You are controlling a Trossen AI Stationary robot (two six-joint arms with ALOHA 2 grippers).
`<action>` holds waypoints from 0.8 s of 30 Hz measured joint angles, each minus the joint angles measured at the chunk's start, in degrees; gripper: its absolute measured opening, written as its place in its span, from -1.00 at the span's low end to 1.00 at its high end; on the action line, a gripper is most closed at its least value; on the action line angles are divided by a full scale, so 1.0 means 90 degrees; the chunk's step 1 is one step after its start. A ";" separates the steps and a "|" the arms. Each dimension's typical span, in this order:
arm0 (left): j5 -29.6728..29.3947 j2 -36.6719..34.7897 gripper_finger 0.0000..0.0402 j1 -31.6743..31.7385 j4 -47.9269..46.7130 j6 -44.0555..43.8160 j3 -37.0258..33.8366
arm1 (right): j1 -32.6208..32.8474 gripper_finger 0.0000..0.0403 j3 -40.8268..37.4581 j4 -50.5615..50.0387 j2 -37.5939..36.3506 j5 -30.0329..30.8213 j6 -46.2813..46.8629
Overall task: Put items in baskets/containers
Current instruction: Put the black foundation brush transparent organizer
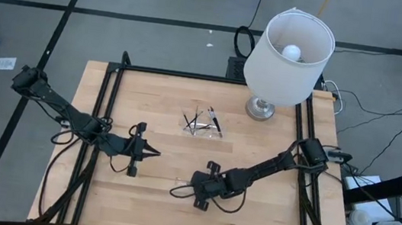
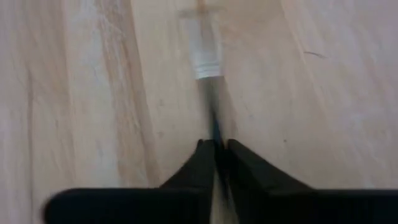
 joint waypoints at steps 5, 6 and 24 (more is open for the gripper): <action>0.0007 0.0000 -0.87 0.0000 0.0000 -0.0025 0.0000 | 0.0006 -0.94 -0.0005 0.0148 0.0001 0.0128 -0.0113; 0.0010 0.0000 -0.87 -0.0001 0.0002 0.0001 0.0000 | 0.0002 -0.95 -0.0005 0.0188 0.0000 0.0103 -0.0077; 0.0051 -0.0019 -0.87 -0.1381 0.2395 0.2301 -0.0377 | 0.0767 -1.00 -0.0762 0.2372 -0.1422 0.2073 -0.2077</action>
